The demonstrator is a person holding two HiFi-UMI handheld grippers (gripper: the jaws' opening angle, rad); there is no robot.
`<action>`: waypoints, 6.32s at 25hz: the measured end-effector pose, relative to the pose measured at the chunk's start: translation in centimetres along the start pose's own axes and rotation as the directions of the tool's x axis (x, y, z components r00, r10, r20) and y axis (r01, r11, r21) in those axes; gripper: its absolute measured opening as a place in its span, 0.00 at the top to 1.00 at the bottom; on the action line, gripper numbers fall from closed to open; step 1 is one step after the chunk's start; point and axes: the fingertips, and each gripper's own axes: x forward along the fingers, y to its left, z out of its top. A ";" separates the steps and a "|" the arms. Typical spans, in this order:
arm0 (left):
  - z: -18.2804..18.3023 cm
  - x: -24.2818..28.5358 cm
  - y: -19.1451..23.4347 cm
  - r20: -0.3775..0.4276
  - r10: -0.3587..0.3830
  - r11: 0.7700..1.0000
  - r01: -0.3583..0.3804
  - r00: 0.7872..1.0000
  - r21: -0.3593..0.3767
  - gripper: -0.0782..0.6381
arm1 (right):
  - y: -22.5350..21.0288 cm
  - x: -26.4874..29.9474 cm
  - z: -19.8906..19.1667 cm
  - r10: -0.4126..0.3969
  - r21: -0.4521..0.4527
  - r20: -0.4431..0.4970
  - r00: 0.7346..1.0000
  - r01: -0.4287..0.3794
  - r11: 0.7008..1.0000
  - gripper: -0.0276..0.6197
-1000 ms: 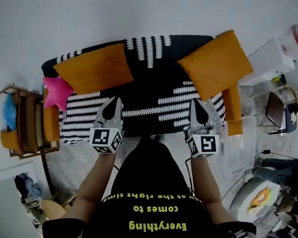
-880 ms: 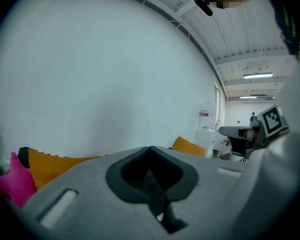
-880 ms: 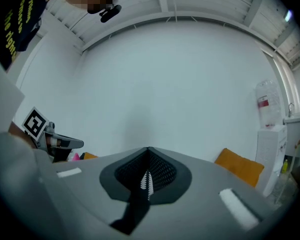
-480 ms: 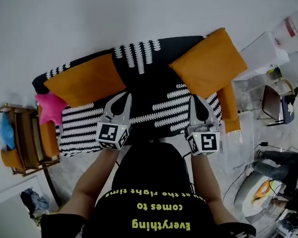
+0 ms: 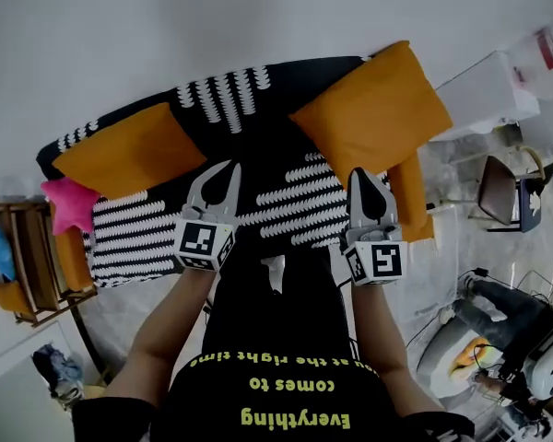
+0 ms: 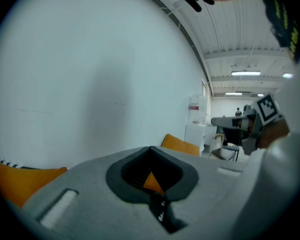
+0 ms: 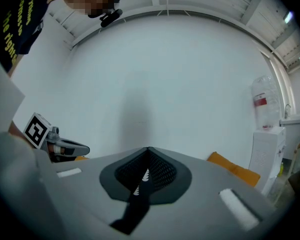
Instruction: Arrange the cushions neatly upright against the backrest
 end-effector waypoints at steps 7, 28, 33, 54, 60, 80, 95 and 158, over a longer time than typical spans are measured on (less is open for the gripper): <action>-3.1 9.6 -3.9 -0.066 0.069 0.997 -0.070 0.995 -0.014 0.89 | -12.5 3.6 -2.3 0.073 -0.032 -0.075 0.994 -0.076 0.997 0.94; -20.8 28.8 -10.5 -0.340 0.141 0.940 -0.233 0.930 -0.248 0.69 | -41.2 17.6 -17.9 -0.021 -0.220 -0.411 0.911 -0.077 0.972 0.64; -25.2 33.4 -11.1 -0.403 0.106 0.936 -0.227 0.909 -0.267 0.59 | -44.3 19.4 -20.9 -0.071 -0.258 -0.521 0.851 -0.077 0.963 0.48; -34.9 39.1 -12.9 -0.612 -0.072 0.942 -0.149 0.788 -0.302 0.65 | -45.8 21.0 -25.5 -0.107 -0.332 -0.599 0.793 -0.125 0.935 0.73; -32.9 37.5 -13.4 -0.558 -0.087 0.940 -0.117 0.825 -0.320 0.85 | -44.4 19.1 -22.2 -0.063 -0.242 -0.511 0.857 -0.073 0.968 0.92; -16.8 17.6 6.5 -0.295 0.279 0.911 -0.349 0.914 -0.220 0.87 | -22.5 16.8 -13.9 0.106 0.069 -0.238 0.966 -0.092 0.993 0.92; -19.0 13.9 17.5 -0.209 0.250 0.955 -0.276 0.945 -0.105 0.85 | -13.8 19.1 -25.0 -0.023 0.241 -0.166 0.986 0.063 0.969 0.92; 9.7 -4.6 7.8 0.133 0.291 0.954 -0.277 0.948 -0.115 0.89 | -3.6 7.1 11.7 0.184 0.013 0.095 0.978 -0.186 0.982 0.94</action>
